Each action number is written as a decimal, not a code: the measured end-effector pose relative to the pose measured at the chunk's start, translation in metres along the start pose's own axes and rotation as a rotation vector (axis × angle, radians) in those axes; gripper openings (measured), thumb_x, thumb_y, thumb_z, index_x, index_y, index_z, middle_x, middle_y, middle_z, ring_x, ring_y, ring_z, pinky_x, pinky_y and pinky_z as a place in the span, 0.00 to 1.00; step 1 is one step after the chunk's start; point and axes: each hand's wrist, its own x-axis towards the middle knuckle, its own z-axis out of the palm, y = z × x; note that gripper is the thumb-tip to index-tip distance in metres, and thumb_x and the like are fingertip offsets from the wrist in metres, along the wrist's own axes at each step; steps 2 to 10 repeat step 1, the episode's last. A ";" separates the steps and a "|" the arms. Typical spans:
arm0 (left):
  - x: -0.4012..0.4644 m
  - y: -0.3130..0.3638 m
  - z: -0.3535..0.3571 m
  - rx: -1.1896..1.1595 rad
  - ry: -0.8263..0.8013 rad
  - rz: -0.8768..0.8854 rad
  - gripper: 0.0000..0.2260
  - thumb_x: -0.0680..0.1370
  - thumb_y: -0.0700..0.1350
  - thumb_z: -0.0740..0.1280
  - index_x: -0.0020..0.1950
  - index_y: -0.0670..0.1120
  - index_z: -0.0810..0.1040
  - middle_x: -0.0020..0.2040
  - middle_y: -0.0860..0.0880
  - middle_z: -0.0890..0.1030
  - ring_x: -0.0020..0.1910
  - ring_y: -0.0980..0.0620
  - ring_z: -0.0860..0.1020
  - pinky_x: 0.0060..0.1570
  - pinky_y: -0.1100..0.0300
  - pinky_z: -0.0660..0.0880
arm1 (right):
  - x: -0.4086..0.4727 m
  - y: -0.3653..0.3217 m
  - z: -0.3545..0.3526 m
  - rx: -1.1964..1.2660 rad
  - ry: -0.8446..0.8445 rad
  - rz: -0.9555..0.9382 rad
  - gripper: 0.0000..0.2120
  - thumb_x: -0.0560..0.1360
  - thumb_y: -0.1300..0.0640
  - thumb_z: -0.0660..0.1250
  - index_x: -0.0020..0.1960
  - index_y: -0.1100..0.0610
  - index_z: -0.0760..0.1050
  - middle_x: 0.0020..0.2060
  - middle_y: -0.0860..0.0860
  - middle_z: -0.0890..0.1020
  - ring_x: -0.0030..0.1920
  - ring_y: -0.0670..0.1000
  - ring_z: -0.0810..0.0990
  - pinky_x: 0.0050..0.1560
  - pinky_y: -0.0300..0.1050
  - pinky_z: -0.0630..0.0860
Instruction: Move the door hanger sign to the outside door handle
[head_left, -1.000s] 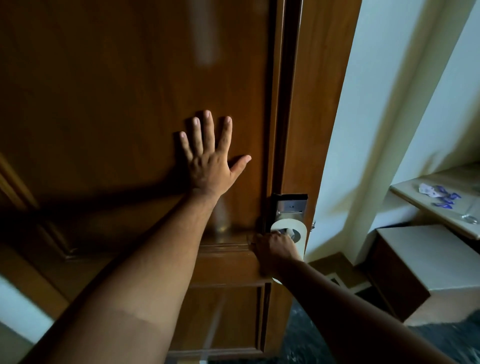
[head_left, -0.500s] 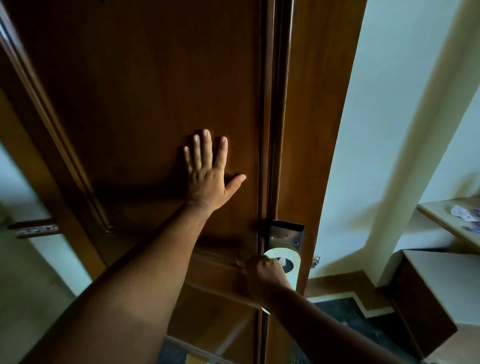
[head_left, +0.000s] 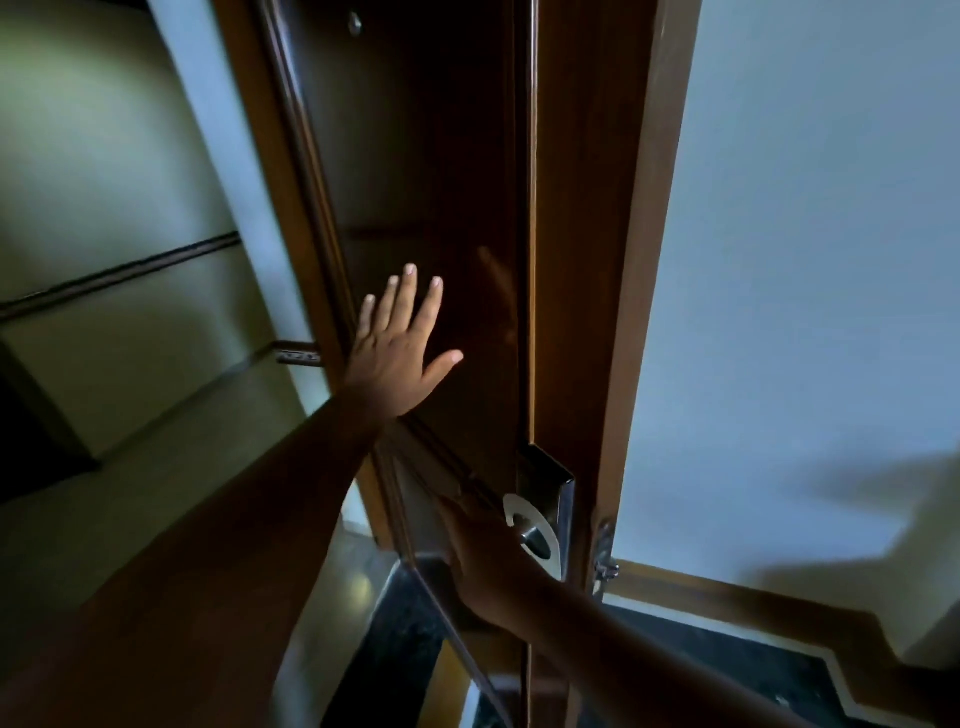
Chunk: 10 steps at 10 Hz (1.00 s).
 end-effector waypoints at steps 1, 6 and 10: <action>-0.038 -0.022 -0.028 0.017 0.066 -0.126 0.38 0.77 0.65 0.57 0.81 0.50 0.47 0.81 0.39 0.53 0.79 0.39 0.54 0.74 0.38 0.55 | -0.032 -0.022 0.001 0.217 -0.163 -0.069 0.23 0.80 0.59 0.59 0.72 0.45 0.59 0.68 0.54 0.72 0.63 0.48 0.74 0.58 0.41 0.74; -0.038 -0.022 -0.028 0.017 0.066 -0.126 0.38 0.77 0.65 0.57 0.81 0.50 0.47 0.81 0.39 0.53 0.79 0.39 0.54 0.74 0.38 0.55 | -0.032 -0.022 0.001 0.217 -0.163 -0.069 0.23 0.80 0.59 0.59 0.72 0.45 0.59 0.68 0.54 0.72 0.63 0.48 0.74 0.58 0.41 0.74; -0.038 -0.022 -0.028 0.017 0.066 -0.126 0.38 0.77 0.65 0.57 0.81 0.50 0.47 0.81 0.39 0.53 0.79 0.39 0.54 0.74 0.38 0.55 | -0.032 -0.022 0.001 0.217 -0.163 -0.069 0.23 0.80 0.59 0.59 0.72 0.45 0.59 0.68 0.54 0.72 0.63 0.48 0.74 0.58 0.41 0.74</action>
